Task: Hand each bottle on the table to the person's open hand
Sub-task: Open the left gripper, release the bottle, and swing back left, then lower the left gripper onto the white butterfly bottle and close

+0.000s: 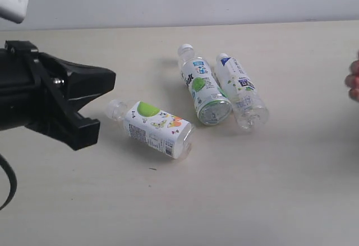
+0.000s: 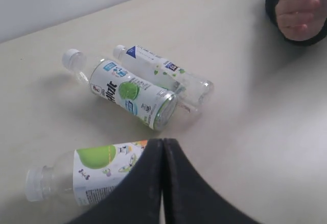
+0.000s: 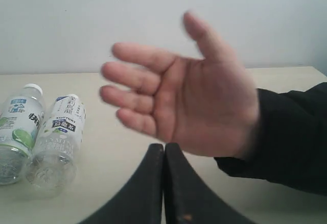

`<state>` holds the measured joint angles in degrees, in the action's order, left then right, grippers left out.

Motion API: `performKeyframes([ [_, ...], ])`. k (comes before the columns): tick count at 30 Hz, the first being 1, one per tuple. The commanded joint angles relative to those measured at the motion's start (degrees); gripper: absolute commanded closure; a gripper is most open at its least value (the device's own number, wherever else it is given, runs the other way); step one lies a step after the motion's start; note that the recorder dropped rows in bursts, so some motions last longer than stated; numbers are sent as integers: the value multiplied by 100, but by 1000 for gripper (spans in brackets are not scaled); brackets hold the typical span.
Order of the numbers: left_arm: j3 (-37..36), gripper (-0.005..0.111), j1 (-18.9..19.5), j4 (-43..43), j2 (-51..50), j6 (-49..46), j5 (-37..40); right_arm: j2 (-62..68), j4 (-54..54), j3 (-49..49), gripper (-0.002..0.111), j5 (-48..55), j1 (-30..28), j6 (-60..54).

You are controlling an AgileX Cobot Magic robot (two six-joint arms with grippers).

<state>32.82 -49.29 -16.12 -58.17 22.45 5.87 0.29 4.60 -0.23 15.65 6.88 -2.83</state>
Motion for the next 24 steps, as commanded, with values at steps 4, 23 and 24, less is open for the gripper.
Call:
performKeyframes([
  [4, -820, 106, 18, -20, 383, 31, -587, -29, -12, 23, 108, -28, -26, -6],
  [23, -1483, 106, 18, -207, 1073, -758, -862, -29, -12, 23, 108, -28, -26, -6],
  [24, -1456, 106, 18, -259, 1042, -914, -929, -29, -12, 23, 108, -28, -26, -6],
])
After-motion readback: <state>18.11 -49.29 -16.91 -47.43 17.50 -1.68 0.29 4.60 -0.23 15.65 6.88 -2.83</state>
